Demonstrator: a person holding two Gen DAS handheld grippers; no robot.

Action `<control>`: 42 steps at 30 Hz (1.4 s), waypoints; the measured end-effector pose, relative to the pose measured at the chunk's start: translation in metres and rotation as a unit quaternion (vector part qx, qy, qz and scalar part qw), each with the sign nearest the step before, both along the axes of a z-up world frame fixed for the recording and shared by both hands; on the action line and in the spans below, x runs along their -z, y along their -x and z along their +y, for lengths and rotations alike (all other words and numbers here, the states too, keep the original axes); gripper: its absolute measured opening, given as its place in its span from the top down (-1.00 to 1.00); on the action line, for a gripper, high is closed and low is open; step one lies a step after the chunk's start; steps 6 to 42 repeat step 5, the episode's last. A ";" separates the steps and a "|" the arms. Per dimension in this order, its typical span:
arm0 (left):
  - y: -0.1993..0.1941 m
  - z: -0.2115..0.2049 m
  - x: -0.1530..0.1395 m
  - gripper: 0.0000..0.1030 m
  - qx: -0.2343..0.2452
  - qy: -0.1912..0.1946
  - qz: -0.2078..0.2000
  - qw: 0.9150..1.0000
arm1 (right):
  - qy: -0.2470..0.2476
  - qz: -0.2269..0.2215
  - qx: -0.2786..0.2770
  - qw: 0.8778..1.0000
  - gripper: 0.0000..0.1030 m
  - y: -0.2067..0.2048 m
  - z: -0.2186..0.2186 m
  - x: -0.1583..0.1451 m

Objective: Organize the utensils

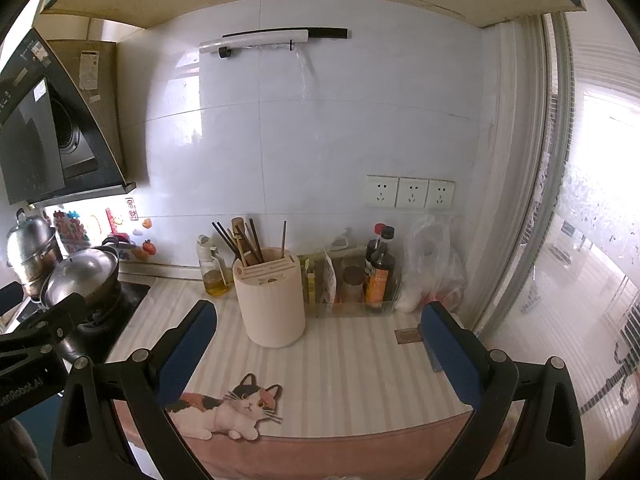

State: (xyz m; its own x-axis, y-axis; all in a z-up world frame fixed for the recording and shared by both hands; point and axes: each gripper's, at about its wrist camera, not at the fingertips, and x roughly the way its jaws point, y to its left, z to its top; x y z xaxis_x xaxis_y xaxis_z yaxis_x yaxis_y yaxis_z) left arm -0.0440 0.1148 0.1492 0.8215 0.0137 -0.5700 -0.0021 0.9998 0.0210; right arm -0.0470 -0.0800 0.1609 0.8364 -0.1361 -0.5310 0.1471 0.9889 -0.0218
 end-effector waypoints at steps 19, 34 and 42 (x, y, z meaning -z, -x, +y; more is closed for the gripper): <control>-0.002 0.003 0.005 -1.00 0.003 0.008 -0.001 1.000 | -0.002 -0.001 0.001 1.000 -1.00 0.001 0.000 -0.001; -0.002 0.003 0.005 -1.00 0.003 0.008 -0.001 1.000 | -0.002 -0.001 0.001 1.000 -1.00 0.001 0.000 -0.001; -0.002 0.003 0.005 -1.00 0.003 0.008 -0.001 1.000 | -0.002 -0.001 0.001 1.000 -1.00 0.001 0.000 -0.001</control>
